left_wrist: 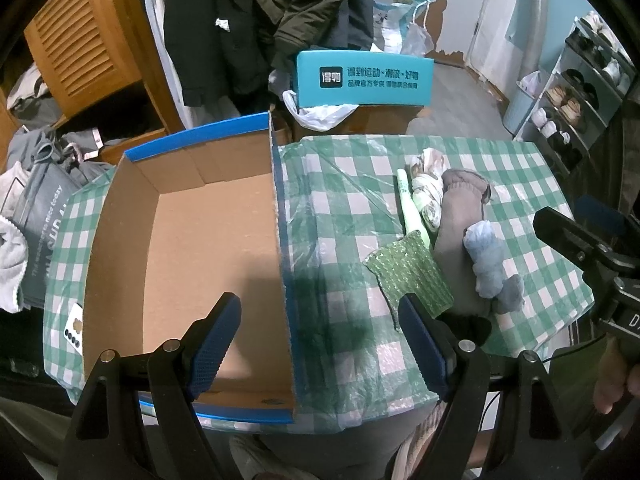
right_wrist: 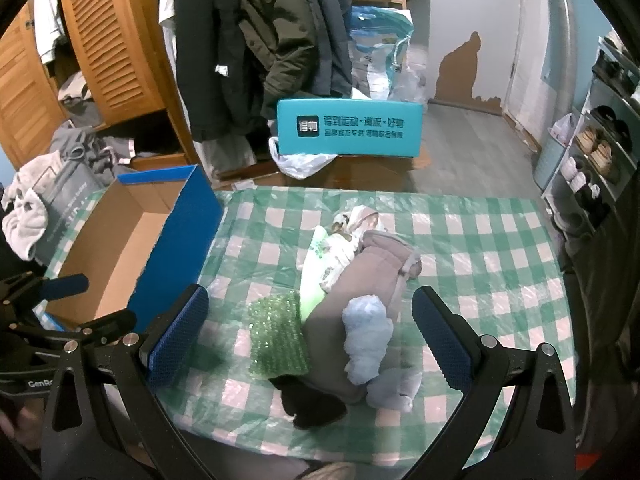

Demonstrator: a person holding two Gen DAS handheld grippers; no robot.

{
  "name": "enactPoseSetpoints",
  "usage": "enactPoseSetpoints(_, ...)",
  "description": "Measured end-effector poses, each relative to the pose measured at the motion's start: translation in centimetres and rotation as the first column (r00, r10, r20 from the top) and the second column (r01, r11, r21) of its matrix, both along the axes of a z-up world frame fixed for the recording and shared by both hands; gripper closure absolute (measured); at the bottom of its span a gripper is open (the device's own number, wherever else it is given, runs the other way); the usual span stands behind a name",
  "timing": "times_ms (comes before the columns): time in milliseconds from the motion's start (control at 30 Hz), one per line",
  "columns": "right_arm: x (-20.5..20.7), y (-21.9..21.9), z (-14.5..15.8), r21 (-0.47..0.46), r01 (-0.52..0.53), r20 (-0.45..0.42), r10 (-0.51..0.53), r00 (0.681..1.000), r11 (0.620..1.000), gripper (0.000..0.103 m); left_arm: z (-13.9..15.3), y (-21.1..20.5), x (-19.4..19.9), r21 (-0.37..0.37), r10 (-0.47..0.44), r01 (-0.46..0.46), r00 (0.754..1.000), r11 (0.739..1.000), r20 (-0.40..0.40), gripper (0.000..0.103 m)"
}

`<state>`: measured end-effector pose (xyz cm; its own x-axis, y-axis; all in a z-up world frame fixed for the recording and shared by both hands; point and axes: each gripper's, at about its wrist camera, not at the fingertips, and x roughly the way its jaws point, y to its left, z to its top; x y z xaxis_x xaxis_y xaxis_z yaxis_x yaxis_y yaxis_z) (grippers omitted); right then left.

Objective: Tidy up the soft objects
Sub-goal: 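Lower the left tool onto the green mesh scrubber while the right tool reaches the grey sock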

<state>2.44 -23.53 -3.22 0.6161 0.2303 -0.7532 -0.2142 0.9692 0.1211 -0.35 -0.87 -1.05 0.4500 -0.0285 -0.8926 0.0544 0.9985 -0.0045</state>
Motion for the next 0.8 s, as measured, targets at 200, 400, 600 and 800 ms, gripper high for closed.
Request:
enactPoseSetpoints(200, 0.1, -1.5, 0.0, -0.004, 0.018, -0.007, -0.018, 1.000, 1.000, 0.002, -0.2, -0.5, 0.3, -0.001, -0.012, 0.012, 1.000, 1.000, -0.017, 0.021)
enactPoseSetpoints(400, 0.3, -3.3, -0.2, -0.011, 0.060, -0.026, -0.061, 0.998, 0.998, 0.002, -1.4, -1.0, 1.1, 0.006, 0.002, -0.001, 0.998, 1.000, -0.059, 0.021)
enactPoseSetpoints(600, 0.6, -5.8, -0.9, -0.029, 0.112, -0.048, -0.113, 0.992, 0.993, 0.002, -2.8, -2.1, 1.8, -0.001, -0.005, 0.005, 0.992, 1.000, -0.122, 0.021)
enactPoseSetpoints(800, 0.7, -8.1, -2.7, -0.015, 0.156, -0.108, -0.156, 0.982, 0.988, 0.002, -3.3, -3.4, 2.4, -0.001, -0.018, 0.018, 0.989, 1.000, -0.144, 0.021)
